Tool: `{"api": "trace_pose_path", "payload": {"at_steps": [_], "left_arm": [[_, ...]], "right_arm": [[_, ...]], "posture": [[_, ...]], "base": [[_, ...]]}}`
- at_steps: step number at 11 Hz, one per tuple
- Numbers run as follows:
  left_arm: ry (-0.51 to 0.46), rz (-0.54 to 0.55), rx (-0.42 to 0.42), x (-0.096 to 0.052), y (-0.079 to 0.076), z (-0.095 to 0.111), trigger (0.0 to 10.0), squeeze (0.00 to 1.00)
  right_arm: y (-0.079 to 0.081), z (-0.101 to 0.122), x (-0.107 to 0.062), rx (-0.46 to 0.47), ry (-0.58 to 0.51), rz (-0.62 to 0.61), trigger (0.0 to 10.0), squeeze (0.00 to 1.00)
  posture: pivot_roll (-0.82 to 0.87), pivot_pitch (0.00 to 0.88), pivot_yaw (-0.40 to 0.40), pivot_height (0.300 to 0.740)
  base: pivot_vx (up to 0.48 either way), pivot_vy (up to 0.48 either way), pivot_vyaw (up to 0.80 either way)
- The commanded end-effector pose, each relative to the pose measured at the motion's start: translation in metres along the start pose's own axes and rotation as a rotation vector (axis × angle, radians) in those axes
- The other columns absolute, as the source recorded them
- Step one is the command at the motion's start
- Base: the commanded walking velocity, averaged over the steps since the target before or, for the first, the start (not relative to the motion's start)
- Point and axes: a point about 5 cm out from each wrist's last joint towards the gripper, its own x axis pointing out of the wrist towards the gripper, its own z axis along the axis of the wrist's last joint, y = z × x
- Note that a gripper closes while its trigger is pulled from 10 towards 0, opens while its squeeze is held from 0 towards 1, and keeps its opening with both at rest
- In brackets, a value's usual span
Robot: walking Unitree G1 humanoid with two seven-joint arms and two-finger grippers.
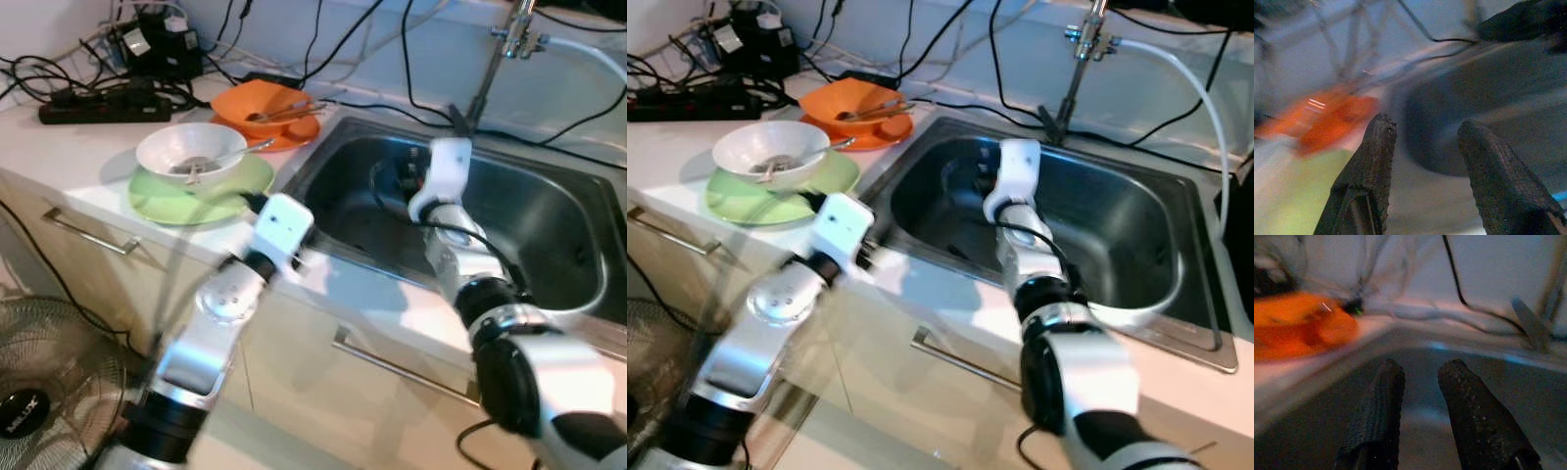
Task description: Kitchen organization
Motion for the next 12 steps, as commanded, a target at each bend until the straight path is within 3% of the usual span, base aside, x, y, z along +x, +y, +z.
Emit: {"api": "trace_pose_path", "payload": {"at_steps": [1,2,4,6,7,12], "left_arm": [[-0.051,0.034,0.069,0.0,0.002,0.01,10.0,0.0],[-0.078,0.062,0.273,-0.005,0.009,0.013,10.0,0.0],[-0.052,0.118,0.528,-0.018,0.026,0.015,10.0,0.0],[-0.025,0.143,0.642,-0.033,0.037,0.013,10.0,0.0],[0.003,0.141,0.671,-0.036,0.041,0.012,10.0,0.0],[0.175,0.181,0.753,-0.05,0.062,-0.011,10.0,0.0]], "right_arm": [[-0.002,-0.002,-0.004,0.019,-0.026,0.01,10.0,0.0],[-0.002,-0.013,-0.011,0.058,-0.037,0.018,10.0,0.0],[-0.002,-0.041,-0.025,0.076,0.048,-0.011,10.0,0.0],[0.005,-0.049,-0.029,0.117,0.063,-0.015,10.0,0.0],[0.01,-0.052,-0.03,0.092,0.077,0.006,10.0,0.0],[0.015,-0.056,-0.031,0.109,0.098,0.012,10.0,0.0]], "posture": [[0.24,0.0,-0.064,0.74],[0.24,0.0,-0.065,0.74],[0.26,0.005,-0.071,0.74],[0.28,0.002,-0.075,0.74],[0.29,0.001,-0.078,0.74],[0.3,0.0,-0.076,0.74]], "base": [[0.0,0.0,0.0],[0.0,0.0,0.0],[0.0,0.0,0.0],[0.0,0.0,0.0],[0.0,0.0,0.0],[0.0,0.0,0.0]]}}
